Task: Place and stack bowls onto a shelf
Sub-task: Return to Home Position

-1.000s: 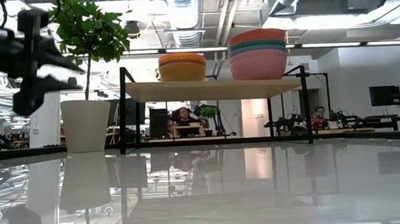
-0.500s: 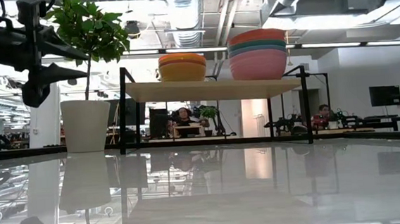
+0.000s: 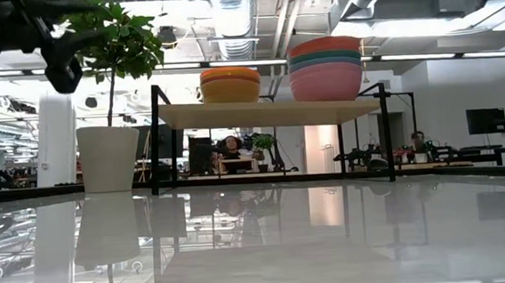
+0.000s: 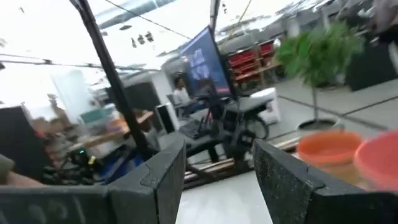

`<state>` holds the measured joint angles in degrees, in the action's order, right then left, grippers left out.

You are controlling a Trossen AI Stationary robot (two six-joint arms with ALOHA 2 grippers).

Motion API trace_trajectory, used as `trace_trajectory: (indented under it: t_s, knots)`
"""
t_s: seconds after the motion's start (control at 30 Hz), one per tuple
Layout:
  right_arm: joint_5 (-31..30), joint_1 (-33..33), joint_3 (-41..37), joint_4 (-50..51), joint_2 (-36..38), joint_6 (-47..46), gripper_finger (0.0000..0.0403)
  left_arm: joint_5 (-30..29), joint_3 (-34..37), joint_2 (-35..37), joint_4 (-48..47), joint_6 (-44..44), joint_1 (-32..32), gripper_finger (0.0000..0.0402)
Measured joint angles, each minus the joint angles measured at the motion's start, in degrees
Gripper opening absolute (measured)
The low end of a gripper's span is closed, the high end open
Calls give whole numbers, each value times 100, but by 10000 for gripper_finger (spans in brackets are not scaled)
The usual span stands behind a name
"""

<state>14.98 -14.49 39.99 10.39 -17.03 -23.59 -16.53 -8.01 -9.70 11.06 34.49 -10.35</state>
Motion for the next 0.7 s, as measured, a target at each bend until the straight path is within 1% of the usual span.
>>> trace_trajectory:
  t_s: [0.1, 0.17, 0.3, 0.4, 0.47, 0.6, 0.7]
  knots:
    - [2, 288, -969, -1137, 327, -181, 212, 189, 0, 81, 50, -179, 20, 140]
    - [6, 517, -1444, -1754, 438, -158, 212, 317, -2, 174, -45, -247, 59, 140]
    - [-223, 979, -2093, -2167, 575, 205, 212, 751, -2, 459, -451, -442, 175, 140]
    - [-382, 1347, -2531, -2399, 579, 531, 212, 1009, -2, 725, -1034, -531, 256, 140]
    - [-590, 1561, -2810, -2617, 580, 665, 212, 1129, -2, 929, -1412, -539, 303, 140]
    - [-1025, 1930, -3228, -3030, 609, 875, 212, 1468, -7, 947, -1868, -656, 387, 140]
    - [-1189, 2124, -3423, -3385, 649, 1241, 212, 1476, -8, 962, -2282, -709, 440, 140]
